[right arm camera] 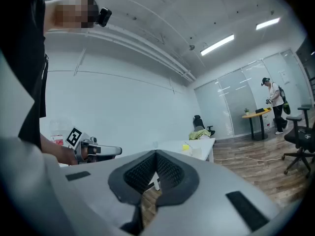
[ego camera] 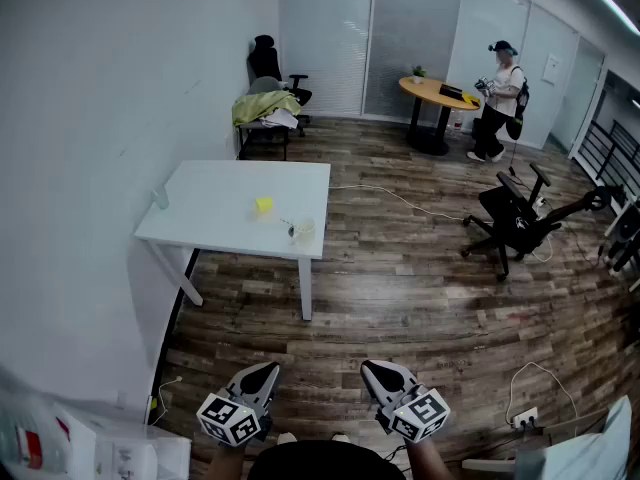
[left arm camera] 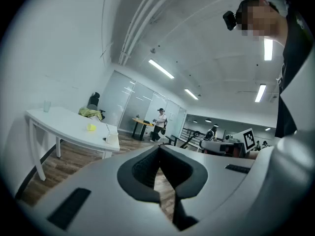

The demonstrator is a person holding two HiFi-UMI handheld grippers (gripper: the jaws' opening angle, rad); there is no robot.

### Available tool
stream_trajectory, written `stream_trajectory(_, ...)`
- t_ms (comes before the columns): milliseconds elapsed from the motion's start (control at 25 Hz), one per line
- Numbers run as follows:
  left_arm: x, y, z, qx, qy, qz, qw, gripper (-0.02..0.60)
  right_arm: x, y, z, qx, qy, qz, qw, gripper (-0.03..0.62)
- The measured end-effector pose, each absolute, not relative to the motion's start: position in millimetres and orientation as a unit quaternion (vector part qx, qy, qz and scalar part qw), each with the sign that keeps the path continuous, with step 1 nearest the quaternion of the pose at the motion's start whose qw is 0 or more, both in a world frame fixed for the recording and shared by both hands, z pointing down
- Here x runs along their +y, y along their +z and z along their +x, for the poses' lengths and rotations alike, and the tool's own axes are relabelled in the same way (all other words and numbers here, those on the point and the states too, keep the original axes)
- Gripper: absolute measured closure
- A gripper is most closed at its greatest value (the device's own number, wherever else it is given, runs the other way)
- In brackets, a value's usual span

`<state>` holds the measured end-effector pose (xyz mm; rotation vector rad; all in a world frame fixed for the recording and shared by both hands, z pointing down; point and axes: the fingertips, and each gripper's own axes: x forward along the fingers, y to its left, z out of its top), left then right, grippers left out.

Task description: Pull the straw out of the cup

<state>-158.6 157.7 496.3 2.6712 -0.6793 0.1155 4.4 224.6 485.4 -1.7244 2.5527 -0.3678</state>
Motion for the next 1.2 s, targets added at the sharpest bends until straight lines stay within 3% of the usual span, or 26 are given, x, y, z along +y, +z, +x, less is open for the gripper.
stream_trajectory(1200,181,502,-120,-0.299,0.042,0.936,0.183,0.567,260,506,53,0.841,-0.141,-0.522,0.032,0.571)
